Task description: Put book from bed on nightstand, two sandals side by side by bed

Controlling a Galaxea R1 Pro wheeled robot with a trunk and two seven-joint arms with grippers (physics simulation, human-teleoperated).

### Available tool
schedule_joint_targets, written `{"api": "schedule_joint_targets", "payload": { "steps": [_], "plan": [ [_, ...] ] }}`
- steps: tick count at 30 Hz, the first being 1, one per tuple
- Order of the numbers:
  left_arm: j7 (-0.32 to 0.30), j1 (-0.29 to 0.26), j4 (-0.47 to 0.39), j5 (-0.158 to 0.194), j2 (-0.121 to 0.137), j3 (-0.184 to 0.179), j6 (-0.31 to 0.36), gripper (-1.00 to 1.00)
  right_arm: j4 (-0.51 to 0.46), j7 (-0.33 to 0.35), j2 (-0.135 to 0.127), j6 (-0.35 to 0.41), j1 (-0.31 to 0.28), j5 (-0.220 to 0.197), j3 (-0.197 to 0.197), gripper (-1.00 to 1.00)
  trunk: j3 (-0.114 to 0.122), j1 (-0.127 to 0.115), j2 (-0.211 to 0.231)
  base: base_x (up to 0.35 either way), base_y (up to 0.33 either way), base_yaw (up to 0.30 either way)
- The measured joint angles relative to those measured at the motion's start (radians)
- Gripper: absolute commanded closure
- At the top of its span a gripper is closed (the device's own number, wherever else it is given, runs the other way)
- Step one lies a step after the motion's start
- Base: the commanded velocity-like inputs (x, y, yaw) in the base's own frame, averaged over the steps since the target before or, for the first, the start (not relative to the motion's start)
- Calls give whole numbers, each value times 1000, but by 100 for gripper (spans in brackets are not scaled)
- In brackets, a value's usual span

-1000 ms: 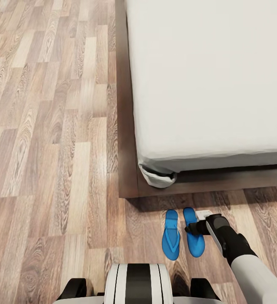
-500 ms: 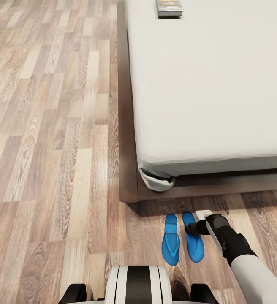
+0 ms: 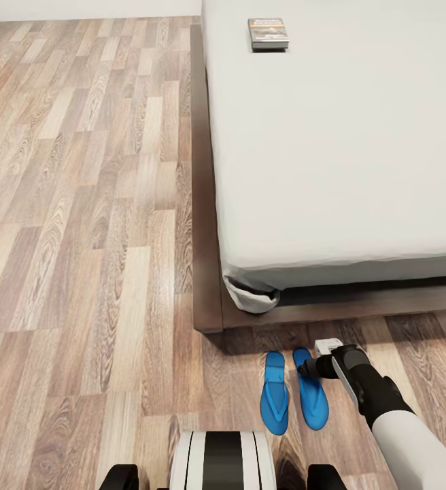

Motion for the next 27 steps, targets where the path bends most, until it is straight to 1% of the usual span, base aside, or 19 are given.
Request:
{"api": "schedule_joint_targets", "payload": {
  "steps": [27],
  "plan": [
    [0,0,0,0,0,0,-1,-100,0,2,-2,-2,1,0,1,-100,0,0,0,0,0,0]
  ]
}}
